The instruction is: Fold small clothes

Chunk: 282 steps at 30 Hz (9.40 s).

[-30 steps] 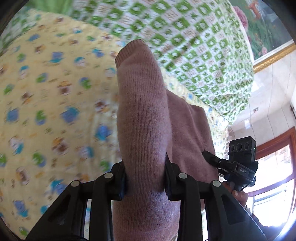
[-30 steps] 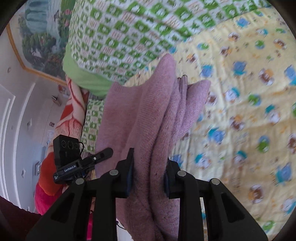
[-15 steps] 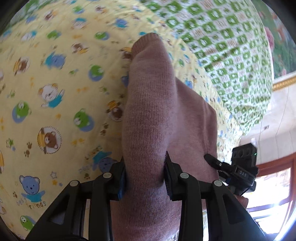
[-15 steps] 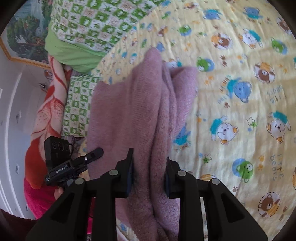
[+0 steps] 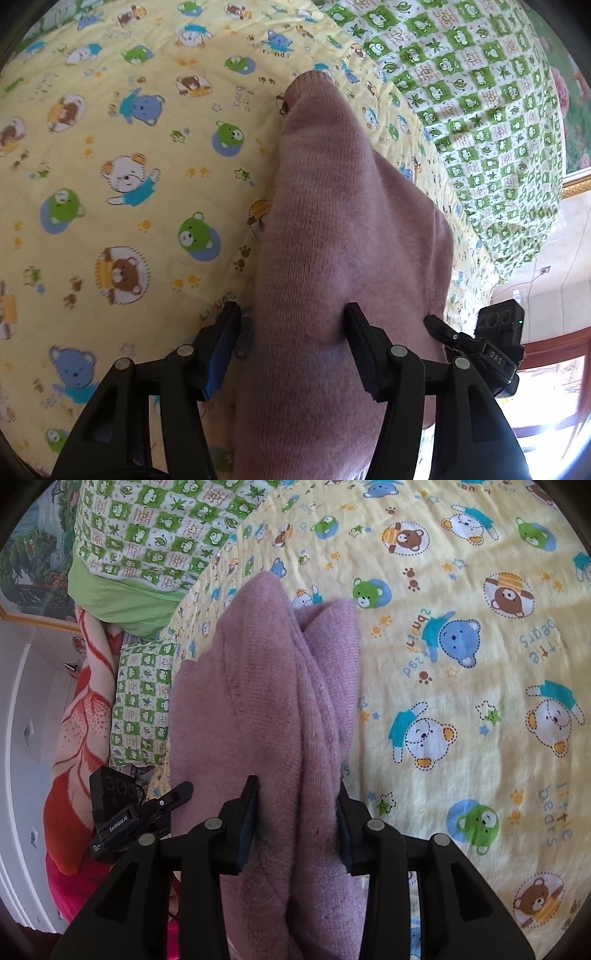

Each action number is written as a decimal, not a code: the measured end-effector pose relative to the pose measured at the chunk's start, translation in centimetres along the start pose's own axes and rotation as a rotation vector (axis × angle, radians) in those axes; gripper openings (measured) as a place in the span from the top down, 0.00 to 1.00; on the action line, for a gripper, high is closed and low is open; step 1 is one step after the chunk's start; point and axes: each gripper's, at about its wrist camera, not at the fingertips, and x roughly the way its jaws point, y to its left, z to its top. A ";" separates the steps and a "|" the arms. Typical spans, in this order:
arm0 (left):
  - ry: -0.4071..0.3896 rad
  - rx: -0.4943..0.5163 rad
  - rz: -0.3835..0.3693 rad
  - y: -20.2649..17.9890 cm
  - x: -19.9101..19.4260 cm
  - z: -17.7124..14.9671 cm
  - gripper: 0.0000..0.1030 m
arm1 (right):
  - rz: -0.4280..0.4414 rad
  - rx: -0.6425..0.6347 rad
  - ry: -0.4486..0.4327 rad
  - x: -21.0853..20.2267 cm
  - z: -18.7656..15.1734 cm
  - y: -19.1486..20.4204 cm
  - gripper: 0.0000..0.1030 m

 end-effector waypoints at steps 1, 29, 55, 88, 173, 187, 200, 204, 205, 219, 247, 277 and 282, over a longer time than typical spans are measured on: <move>-0.008 0.013 0.015 -0.2 -0.5 -0.2 0.44 | -0.008 -0.006 -0.005 -0.3 -0.1 0.2 0.60; -0.080 0.364 0.112 -4.4 -6.4 -8.1 0.46 | -0.167 -0.430 -0.111 -3.1 -9.0 8.8 0.59; 0.024 0.410 0.186 -3.8 -3.1 -8.9 0.42 | -0.296 -0.427 -0.052 -1.9 -9.8 5.7 0.82; -0.321 0.472 0.353 0.0 -11.4 -20.0 0.23 | -0.309 -0.395 -0.204 -6.7 -21.0 6.1 0.43; -0.369 0.553 0.464 -2.4 -8.5 -20.6 0.18 | -0.415 -0.616 -0.286 -3.4 -21.1 7.5 0.17; -0.370 0.547 0.470 -2.6 -8.5 -20.9 0.18 | -0.410 -0.619 -0.295 -3.3 -21.1 8.0 0.17; -0.363 0.555 0.468 -2.9 -8.4 -20.8 0.18 | -0.413 -0.610 -0.302 -3.5 -21.0 7.9 0.17; -0.363 0.555 0.468 -2.9 -8.5 -20.8 0.18 | -0.412 -0.611 -0.303 -3.6 -20.8 7.8 0.17; -0.363 0.555 0.469 -2.9 -8.5 -20.8 0.18 | -0.411 -0.611 -0.303 -3.6 -20.8 7.8 0.17; -0.360 0.554 0.469 -2.9 -8.4 -20.8 0.18 | -0.406 -0.610 -0.302 -3.5 -20.8 8.2 0.17; -0.344 0.558 0.467 -2.7 -8.6 -20.4 0.18 | -0.393 -0.618 -0.303 -3.7 -20.7 8.7 0.17; -0.335 0.552 0.473 -3.0 -8.8 -19.6 0.18 | -0.388 -0.618 -0.307 -3.5 -20.0 9.4 0.17; -0.333 0.552 0.472 -2.9 -8.7 -19.6 0.18 | -0.389 -0.617 -0.309 -3.5 -20.0 9.3 0.17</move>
